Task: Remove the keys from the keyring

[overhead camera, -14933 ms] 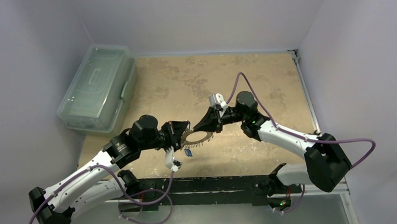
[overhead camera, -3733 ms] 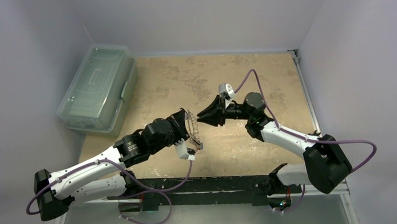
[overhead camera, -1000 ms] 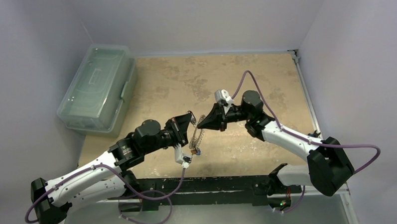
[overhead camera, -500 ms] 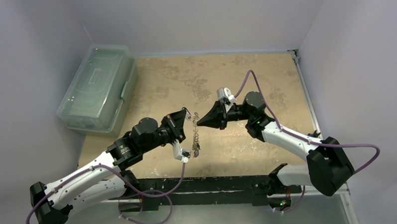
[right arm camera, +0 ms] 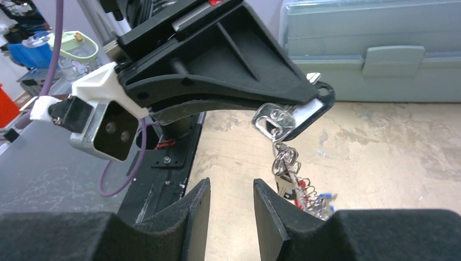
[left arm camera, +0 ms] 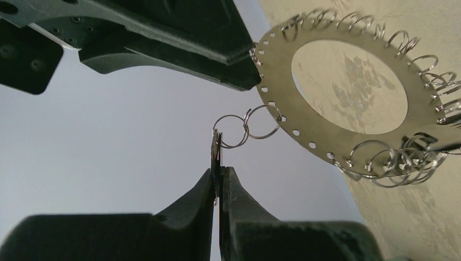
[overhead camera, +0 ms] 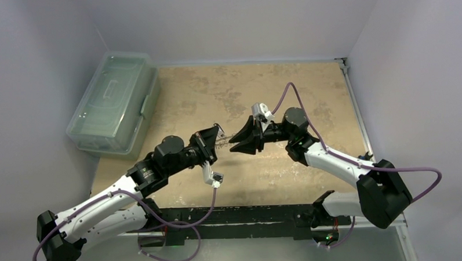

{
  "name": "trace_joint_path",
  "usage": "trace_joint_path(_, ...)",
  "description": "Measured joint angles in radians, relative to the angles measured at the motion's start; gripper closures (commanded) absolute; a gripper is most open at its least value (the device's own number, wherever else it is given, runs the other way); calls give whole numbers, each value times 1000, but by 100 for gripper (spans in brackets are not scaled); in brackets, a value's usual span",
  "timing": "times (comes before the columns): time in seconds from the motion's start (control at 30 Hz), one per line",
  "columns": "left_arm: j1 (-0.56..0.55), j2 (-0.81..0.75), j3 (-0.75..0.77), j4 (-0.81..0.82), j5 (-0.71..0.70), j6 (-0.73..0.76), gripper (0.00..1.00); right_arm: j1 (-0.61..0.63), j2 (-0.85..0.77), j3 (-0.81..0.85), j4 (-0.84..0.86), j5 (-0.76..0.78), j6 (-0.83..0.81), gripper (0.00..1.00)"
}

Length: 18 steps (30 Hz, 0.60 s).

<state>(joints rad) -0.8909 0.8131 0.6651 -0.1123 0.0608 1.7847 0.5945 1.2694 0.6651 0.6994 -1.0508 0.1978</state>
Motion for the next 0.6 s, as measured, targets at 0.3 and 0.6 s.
trace_joint_path(0.3, 0, 0, -53, 65, 64, 36, 100, 0, 4, 8, -102, 117, -59, 62)
trace_joint_path(0.6, 0, 11, -86, 108, 96, 69, 100, 0, 29, 14, -143, 125, -80, 68)
